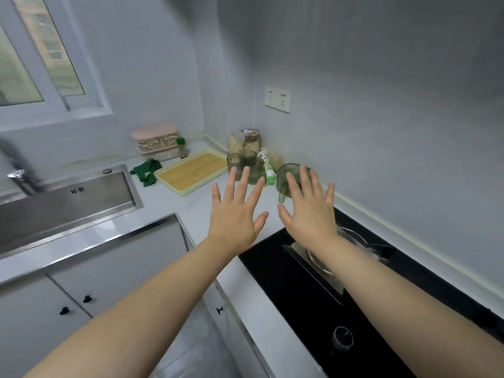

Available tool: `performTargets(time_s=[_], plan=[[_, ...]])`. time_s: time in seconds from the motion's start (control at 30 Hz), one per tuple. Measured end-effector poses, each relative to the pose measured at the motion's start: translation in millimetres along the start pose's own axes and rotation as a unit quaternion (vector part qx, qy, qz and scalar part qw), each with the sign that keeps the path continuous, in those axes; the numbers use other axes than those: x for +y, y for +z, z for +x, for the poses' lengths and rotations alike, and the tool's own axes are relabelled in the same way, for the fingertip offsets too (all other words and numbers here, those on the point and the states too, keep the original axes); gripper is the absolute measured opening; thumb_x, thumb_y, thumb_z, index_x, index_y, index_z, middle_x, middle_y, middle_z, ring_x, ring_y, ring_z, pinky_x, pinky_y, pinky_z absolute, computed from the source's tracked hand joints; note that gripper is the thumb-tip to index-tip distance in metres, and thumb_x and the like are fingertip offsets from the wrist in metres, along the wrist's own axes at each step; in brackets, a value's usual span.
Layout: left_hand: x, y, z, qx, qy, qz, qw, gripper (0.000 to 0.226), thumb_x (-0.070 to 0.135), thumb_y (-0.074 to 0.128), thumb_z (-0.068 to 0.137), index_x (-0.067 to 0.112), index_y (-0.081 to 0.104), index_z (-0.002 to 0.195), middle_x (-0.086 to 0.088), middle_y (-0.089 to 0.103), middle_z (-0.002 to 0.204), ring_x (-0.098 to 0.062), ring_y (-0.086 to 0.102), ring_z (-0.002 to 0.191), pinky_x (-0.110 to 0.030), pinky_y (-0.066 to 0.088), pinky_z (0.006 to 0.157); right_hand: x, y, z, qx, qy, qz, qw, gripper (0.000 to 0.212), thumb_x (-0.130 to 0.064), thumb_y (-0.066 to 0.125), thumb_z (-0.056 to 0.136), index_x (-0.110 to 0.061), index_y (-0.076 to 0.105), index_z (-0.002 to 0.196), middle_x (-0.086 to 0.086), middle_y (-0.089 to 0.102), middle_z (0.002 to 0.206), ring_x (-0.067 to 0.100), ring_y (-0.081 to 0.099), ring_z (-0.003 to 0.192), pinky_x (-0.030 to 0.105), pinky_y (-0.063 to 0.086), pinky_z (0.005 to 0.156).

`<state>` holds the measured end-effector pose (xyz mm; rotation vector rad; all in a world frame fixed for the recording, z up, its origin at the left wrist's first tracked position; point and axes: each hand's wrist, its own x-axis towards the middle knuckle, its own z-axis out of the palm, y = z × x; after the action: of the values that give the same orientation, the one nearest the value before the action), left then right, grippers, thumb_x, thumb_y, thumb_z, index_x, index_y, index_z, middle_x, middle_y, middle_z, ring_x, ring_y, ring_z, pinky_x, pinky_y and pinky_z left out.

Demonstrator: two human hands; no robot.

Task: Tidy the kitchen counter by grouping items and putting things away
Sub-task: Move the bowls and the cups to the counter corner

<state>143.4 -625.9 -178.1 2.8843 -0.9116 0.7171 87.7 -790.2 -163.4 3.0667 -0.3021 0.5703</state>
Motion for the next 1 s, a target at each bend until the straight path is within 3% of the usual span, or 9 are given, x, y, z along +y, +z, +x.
performTargets(time_s=[0.23, 0.33, 0.5, 0.6, 0.67, 0.77, 0.87, 1.0], plan=[[-58.0, 40.7, 45.4, -0.022, -0.063, -0.010, 0.998, 0.068, 0.057, 0.016, 0.091, 0.025, 0.014, 0.151, -0.010, 0.006, 0.160, -0.032, -0.002, 0.147, -0.061, 0.008, 0.111, -36.5, 42.1, 82.2, -0.021, -0.034, 0.029, 0.999, 0.069, -0.053, 0.029, 0.095, -0.021, 0.009, 0.152, 0.007, -0.006, 0.160, 0.025, -0.007, 0.147, 0.056, -0.004, 0.114], [-83.5, 59.7, 61.5, -0.019, -0.065, -0.013, 0.998, 0.067, 0.055, 0.025, 0.091, 0.022, 0.023, 0.149, -0.012, 0.018, 0.157, -0.035, 0.011, 0.145, -0.063, 0.017, 0.108, -50.5, 60.7, 109.5, -0.027, -0.023, 0.033, 0.999, 0.068, -0.052, 0.030, 0.095, -0.021, 0.010, 0.152, 0.006, -0.005, 0.160, 0.025, -0.006, 0.147, 0.057, -0.003, 0.113], [-136.0, 89.2, 95.2, -0.044, -0.024, -0.015, 0.999, 0.068, 0.055, 0.020, 0.091, 0.022, 0.022, 0.150, -0.013, 0.017, 0.157, -0.036, 0.010, 0.145, -0.063, 0.017, 0.108, -80.5, 90.6, 157.0, -0.031, 0.001, 0.029, 0.999, 0.065, -0.048, 0.031, 0.096, -0.018, 0.015, 0.151, 0.007, -0.001, 0.160, 0.023, -0.004, 0.147, 0.054, -0.003, 0.115], [-174.7, 102.8, 118.8, -0.054, -0.002, -0.028, 0.998, 0.066, 0.054, 0.024, 0.091, 0.021, 0.024, 0.148, -0.014, 0.025, 0.155, -0.038, 0.020, 0.143, -0.065, 0.024, 0.104, -107.2, 106.0, 191.8, -0.037, 0.018, 0.027, 0.999, 0.063, -0.046, 0.032, 0.096, -0.016, 0.019, 0.150, 0.008, 0.004, 0.160, 0.023, 0.000, 0.147, 0.052, -0.001, 0.115], [-198.7, 109.5, 135.5, -0.060, 0.002, -0.043, 0.997, 0.067, 0.054, 0.021, 0.090, 0.022, 0.019, 0.149, -0.013, 0.021, 0.156, -0.037, 0.017, 0.144, -0.064, 0.022, 0.106, -124.9, 113.9, 214.1, -0.035, 0.025, 0.027, 0.999, 0.064, -0.047, 0.026, 0.094, -0.015, 0.023, 0.149, 0.009, 0.009, 0.159, 0.024, 0.005, 0.147, 0.052, 0.002, 0.115], [-234.1, 119.9, 158.2, -0.059, 0.015, -0.045, 0.997, 0.069, 0.056, 0.010, 0.091, 0.024, 0.001, 0.152, -0.010, 0.000, 0.160, -0.033, -0.002, 0.147, -0.060, 0.010, 0.112, -150.3, 124.5, 241.5, -0.021, 0.039, 0.036, 0.998, 0.078, -0.052, 0.009, 0.082, -0.013, 0.030, 0.147, 0.011, 0.016, 0.158, 0.025, 0.011, 0.146, 0.051, 0.005, 0.114], [-256.1, 135.9, 180.3, -0.075, 0.032, -0.042, 0.996, 0.069, 0.055, 0.014, 0.093, 0.025, -0.017, 0.148, -0.008, -0.017, 0.158, -0.030, -0.016, 0.145, -0.057, 0.002, 0.116, -159.1, 138.5, 259.8, -0.016, 0.056, 0.018, 0.998, 0.072, -0.050, 0.015, 0.086, -0.012, 0.033, 0.145, 0.011, 0.020, 0.157, 0.026, 0.015, 0.146, 0.051, 0.006, 0.115], [-266.2, 165.2, 200.2, -0.102, 0.058, -0.061, 0.991, 0.069, 0.054, 0.020, 0.096, 0.026, -0.013, 0.150, -0.007, -0.016, 0.159, -0.029, -0.015, 0.145, -0.055, 0.002, 0.115, -152.3, 160.0, 277.8, -0.047, 0.076, -0.005, 0.996, 0.067, -0.047, 0.023, 0.088, -0.011, 0.034, 0.144, 0.012, 0.022, 0.156, 0.027, 0.016, 0.145, 0.050, 0.007, 0.115]])
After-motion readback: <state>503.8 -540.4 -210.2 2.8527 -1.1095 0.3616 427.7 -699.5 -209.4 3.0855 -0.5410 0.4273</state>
